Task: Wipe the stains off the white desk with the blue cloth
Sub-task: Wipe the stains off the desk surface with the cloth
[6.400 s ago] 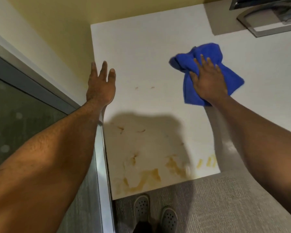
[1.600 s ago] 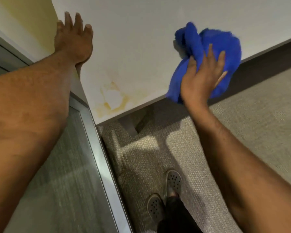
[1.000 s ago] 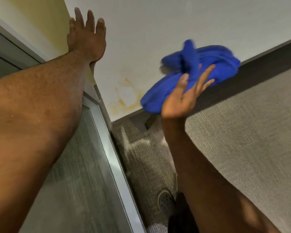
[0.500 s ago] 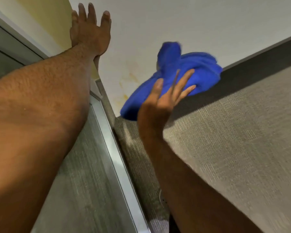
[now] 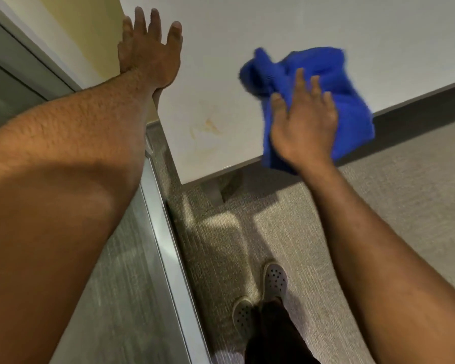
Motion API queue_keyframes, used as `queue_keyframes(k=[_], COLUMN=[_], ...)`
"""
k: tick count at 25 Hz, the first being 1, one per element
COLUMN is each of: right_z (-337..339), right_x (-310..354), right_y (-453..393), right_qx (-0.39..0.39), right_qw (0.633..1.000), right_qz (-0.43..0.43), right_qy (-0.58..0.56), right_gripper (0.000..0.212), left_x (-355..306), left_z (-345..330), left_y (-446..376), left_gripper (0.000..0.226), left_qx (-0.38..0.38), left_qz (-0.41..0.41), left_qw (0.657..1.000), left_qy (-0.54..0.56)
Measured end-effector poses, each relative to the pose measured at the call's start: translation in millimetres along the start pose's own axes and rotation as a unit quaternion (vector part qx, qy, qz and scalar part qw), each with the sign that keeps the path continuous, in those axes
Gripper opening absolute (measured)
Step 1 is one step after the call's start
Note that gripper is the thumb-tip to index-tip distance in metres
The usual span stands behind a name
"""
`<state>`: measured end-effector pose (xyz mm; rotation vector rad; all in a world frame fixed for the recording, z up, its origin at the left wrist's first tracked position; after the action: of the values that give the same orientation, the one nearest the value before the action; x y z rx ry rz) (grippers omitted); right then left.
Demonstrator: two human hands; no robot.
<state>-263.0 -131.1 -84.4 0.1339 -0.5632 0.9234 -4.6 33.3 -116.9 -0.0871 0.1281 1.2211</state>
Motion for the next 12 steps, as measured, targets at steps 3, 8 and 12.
queue_keyframes(k=[3,8,12], right_z=[-46.3,-45.2,-66.8], right_x=[62.7,69.8,116.0], right_y=[36.3,2.7,70.2], right_qx=[0.149,0.202,0.297], right_qw=[0.971,0.955,0.879], right_qz=[0.186,0.215,0.370], right_qy=[-0.001,-0.033,-0.058], right_gripper=[0.053,0.057,0.052], left_x=[7.1,5.5,8.4], left_z=[5.1,-13.4,-4.5], left_y=[-1.3,-16.6,-17.6], left_gripper=[0.068,0.049,0.048], left_qx=[0.016,0.025,0.079], left_qz=[0.013,-0.041,-0.036], left_qw=[1.000,0.999,0.996], left_qy=[0.012,0.013,-0.026])
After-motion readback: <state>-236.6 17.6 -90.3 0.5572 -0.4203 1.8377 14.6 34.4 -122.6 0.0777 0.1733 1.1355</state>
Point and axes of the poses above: each hand's wrist, its own y-axis away from the middle knuckle, its own z-axis out of the back of the hand, x = y × z, the point moved 8 cm from there along -y, towards the middle knuckle, and after that the axes turned 8 degrees about -y, right-handed, at the moved point
